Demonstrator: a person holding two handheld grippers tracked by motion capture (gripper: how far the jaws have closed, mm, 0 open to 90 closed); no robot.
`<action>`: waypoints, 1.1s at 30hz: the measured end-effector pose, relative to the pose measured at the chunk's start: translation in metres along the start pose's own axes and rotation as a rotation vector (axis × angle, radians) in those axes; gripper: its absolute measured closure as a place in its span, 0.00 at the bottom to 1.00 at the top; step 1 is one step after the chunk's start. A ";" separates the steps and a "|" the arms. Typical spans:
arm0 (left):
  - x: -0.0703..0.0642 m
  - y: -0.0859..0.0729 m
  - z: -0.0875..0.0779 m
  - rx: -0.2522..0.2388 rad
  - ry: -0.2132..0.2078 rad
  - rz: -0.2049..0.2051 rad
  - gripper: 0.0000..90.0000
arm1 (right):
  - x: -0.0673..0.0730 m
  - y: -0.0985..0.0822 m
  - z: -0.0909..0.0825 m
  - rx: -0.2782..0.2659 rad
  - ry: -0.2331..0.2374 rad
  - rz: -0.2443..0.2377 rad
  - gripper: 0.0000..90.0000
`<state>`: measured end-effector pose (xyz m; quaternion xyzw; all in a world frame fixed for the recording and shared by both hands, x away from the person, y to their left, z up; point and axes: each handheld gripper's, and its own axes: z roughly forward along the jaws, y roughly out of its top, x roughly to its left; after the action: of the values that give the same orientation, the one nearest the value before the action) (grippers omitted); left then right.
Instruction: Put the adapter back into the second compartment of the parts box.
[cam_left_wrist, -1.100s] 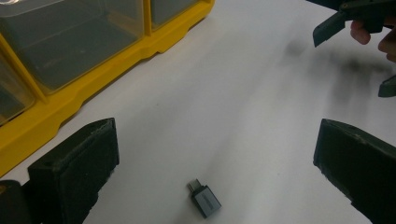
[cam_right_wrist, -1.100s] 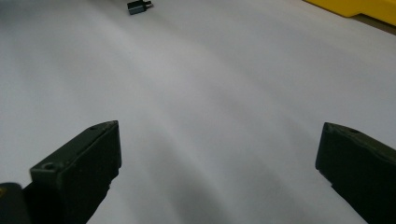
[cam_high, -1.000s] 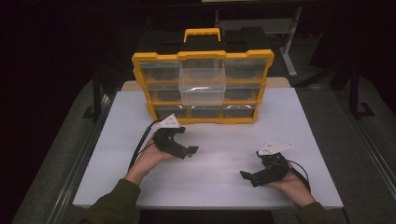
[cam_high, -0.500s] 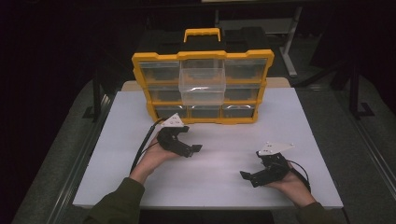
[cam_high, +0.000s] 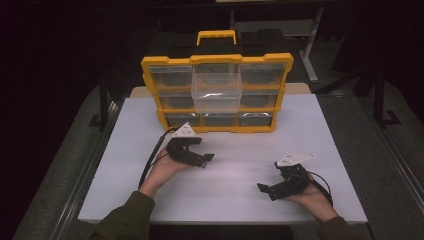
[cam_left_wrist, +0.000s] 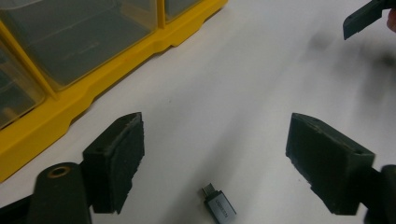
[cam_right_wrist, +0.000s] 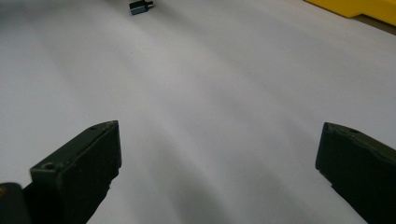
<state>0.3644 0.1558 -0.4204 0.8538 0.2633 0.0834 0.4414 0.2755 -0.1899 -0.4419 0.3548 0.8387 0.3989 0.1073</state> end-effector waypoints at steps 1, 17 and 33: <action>0.000 0.000 0.000 0.006 0.003 -0.001 0.25 | 0.000 0.000 0.000 0.000 0.000 0.001 0.00; 0.000 -0.007 -0.002 0.071 0.035 -0.033 0.45 | 0.000 0.000 0.000 -0.001 0.003 -0.001 0.00; -0.005 -0.014 0.008 0.133 0.025 -0.040 0.56 | 0.000 0.000 0.000 0.002 0.006 -0.004 0.00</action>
<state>0.3577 0.1541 -0.4355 0.8747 0.2907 0.0678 0.3817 0.2751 -0.1897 -0.4420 0.3521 0.8402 0.3989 0.1053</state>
